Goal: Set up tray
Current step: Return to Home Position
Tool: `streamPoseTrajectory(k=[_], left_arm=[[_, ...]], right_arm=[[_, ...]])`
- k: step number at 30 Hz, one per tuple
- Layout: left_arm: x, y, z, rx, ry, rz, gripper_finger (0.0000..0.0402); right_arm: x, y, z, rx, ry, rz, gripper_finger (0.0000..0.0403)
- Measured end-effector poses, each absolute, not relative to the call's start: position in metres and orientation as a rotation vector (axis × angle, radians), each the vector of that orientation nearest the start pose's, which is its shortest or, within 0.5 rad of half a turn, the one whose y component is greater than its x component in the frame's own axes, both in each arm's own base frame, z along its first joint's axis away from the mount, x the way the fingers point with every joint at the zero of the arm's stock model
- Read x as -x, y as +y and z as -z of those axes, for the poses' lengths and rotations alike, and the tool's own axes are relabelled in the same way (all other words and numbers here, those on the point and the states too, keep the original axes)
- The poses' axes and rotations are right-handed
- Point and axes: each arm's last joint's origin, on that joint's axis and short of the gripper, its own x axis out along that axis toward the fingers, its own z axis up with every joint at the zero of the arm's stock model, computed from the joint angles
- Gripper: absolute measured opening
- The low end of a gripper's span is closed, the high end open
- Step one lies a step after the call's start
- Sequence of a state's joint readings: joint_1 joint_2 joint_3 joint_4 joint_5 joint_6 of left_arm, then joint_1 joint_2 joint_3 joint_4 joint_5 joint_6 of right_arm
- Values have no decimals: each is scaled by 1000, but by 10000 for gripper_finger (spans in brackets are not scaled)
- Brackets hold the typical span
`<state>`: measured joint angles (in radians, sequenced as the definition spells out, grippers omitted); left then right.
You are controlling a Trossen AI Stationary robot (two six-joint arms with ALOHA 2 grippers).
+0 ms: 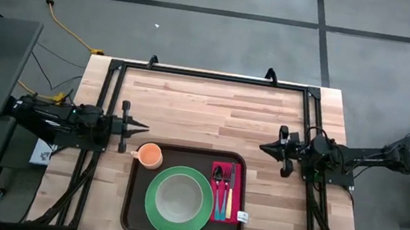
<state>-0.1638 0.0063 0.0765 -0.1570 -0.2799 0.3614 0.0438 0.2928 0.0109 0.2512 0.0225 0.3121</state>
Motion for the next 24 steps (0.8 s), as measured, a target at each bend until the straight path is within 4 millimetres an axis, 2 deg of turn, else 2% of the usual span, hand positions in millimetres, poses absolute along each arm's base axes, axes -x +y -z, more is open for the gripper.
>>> streamPoseTrajectory(k=[7, 24], left_arm=[[-91, -6, -174, -390, 113, -140, 74], [-91, -6, -174, -390, 114, -141, 74]], right_arm=[[-116, 2, -166, -308, 21, 69, 0], [-116, 2, -166, -310, 25, 63, 0]])
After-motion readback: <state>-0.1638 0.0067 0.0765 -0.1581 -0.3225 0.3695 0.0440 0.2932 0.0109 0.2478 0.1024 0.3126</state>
